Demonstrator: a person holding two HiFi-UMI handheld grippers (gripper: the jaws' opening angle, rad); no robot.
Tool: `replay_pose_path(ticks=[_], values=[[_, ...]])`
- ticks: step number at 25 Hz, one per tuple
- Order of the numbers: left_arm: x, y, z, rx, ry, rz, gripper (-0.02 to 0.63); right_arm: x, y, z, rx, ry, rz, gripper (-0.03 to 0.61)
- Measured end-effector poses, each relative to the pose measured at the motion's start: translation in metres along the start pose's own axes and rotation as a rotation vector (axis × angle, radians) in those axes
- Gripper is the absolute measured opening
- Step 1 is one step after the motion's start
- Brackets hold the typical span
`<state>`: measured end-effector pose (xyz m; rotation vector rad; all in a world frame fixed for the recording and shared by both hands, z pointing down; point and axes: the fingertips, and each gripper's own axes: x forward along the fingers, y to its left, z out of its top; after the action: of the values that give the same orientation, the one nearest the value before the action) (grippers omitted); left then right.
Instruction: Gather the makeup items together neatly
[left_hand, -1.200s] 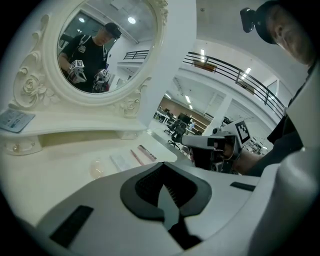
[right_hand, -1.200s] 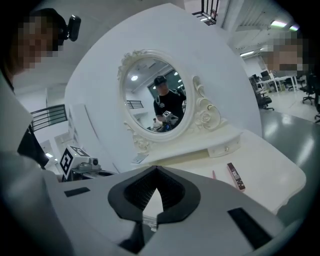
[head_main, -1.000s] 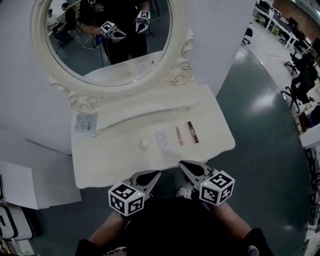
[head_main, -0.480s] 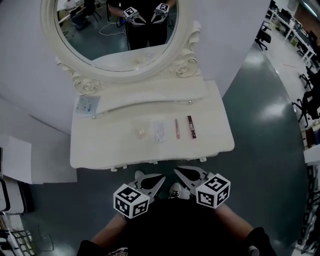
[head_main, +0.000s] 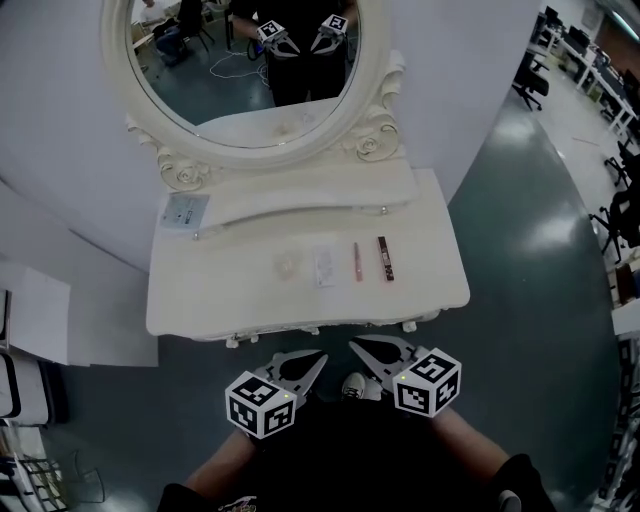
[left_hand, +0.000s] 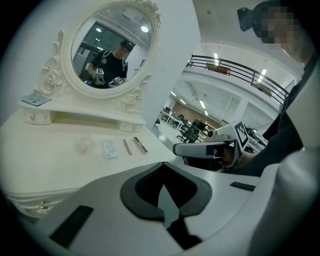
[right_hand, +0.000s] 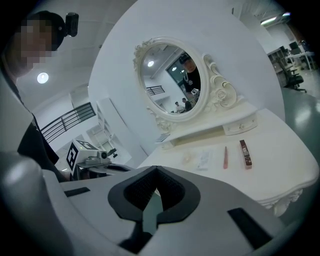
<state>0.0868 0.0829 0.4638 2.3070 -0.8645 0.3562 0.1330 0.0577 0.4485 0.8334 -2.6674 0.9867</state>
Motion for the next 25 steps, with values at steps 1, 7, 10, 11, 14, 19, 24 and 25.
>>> replay_pose_path(ticks=[1, 7, 10, 11, 14, 19, 24, 25], values=[[0.001, -0.001, 0.0, -0.001, 0.001, -0.005, 0.009, -0.002, -0.001, 0.0, -0.002, -0.002, -0.005, 0.029], [0.013, -0.014, 0.0, 0.031, 0.013, -0.036, 0.009, -0.018, -0.009, -0.003, 0.018, -0.016, -0.037, 0.029], [0.014, -0.016, -0.001, 0.036, 0.016, -0.034, 0.009, -0.02, -0.011, -0.004, 0.025, -0.017, -0.039, 0.029], [0.014, -0.016, -0.002, 0.035, 0.017, -0.033, 0.009, -0.02, -0.011, -0.005, 0.027, -0.016, -0.038, 0.029], [0.013, -0.017, -0.004, 0.034, 0.02, -0.027, 0.009, -0.02, -0.009, -0.007, 0.026, -0.012, -0.029, 0.029], [0.009, -0.015, -0.007, 0.029, 0.019, -0.012, 0.009, -0.017, -0.005, -0.008, 0.019, -0.003, -0.012, 0.029], [0.008, -0.015, -0.012, 0.024, 0.022, -0.005, 0.009, -0.014, -0.003, -0.012, 0.011, 0.009, 0.001, 0.029], [0.008, -0.015, -0.013, 0.024, 0.022, -0.004, 0.009, -0.013, -0.002, -0.013, 0.011, 0.011, 0.002, 0.029]])
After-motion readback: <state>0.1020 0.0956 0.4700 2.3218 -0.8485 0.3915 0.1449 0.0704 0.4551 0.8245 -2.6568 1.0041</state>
